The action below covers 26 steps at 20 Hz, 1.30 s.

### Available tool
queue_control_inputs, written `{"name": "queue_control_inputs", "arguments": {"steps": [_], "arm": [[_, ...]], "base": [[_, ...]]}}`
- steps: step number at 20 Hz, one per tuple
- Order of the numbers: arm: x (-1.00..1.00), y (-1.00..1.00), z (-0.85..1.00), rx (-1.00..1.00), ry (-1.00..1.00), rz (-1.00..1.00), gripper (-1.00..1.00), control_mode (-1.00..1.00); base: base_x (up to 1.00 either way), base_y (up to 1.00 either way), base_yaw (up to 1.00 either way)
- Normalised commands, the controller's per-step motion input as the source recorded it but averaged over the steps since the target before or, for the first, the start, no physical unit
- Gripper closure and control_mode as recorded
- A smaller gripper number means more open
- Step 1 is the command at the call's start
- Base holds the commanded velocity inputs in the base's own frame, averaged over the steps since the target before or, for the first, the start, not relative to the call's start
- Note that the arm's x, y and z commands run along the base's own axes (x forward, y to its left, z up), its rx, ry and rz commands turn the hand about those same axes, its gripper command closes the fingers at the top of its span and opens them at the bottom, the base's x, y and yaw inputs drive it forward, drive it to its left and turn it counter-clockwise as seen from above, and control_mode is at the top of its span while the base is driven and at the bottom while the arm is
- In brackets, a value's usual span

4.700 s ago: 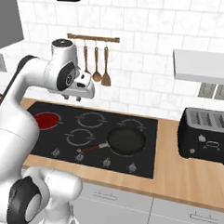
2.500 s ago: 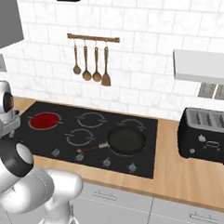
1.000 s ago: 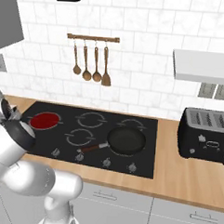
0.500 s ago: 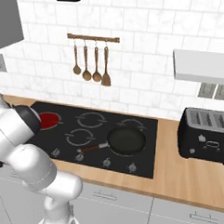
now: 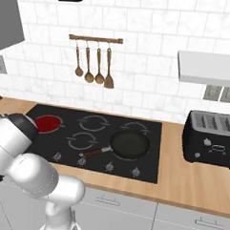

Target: Turn off the front left burner of the stove.

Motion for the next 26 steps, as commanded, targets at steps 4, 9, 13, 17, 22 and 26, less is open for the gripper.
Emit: {"name": "queue_control_inputs", "arguments": {"steps": [4,9,13,17,22,26], "arm": [[0.29,-0.15,-0.18,0.0,0.0,0.0,-1.0,-1.0],[0.14,0.01,-0.15,0.0,0.0,0.0,-1.0,-1.0],[0.07,0.14,-0.13,0.0,0.0,0.0,-1.0,-1.0],[0.18,0.01,-0.07,0.0,0.0,0.0,-1.0,-1.0],[0.19,0.04,-0.01,0.0,0.0,0.0,-1.0,-1.0],[0.0,0.1,-0.13,0.0,0.02,0.0,-1.0,-1.0]], "base": [[0.0,0.0,0.0],[0.0,0.0,0.0],[0.0,0.0,0.0],[0.0,0.0,0.0],[0.0,0.0,0.0],[0.0,0.0,0.0]]}}
